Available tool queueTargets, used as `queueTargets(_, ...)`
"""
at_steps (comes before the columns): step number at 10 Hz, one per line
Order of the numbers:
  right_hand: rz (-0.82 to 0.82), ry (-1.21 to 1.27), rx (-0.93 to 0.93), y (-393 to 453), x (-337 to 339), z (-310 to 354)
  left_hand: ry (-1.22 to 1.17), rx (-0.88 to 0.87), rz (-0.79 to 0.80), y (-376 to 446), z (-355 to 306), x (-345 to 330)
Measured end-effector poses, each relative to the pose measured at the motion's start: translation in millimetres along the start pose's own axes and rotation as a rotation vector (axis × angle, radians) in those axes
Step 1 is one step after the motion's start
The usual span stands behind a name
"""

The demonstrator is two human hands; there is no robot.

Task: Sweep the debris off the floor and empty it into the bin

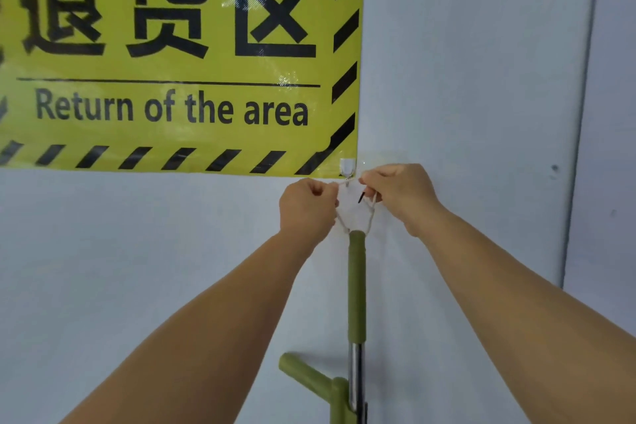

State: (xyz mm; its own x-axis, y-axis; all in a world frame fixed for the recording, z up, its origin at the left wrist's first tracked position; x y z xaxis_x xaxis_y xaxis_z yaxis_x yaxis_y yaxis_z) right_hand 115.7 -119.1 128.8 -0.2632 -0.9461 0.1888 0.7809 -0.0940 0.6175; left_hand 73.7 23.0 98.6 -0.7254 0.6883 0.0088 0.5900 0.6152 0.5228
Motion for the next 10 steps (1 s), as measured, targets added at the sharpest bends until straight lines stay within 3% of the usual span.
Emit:
queueTargets(3,-0.17,-0.217,0.199,28,-23,-2,0.17,-0.066,-0.165,27,3,-16)
queueTargets(5,-0.144,-0.357,0.287,21,-25,-22,0.314,-0.127,-0.143,18,12,-17)
queueTargets(10,-0.108,-0.253,0.029,-36,-16,-23,0.263,-0.089,-0.07,-16,18,3)
Point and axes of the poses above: each hand's wrist, its own y-axis towards the middle knuckle, its own x-axis out of the back of the hand, z = x × y, the point moved 3 cm from there along y, towards the middle knuckle, and after that the axes turned 10 degrees about -z, right-handed, at the moved point
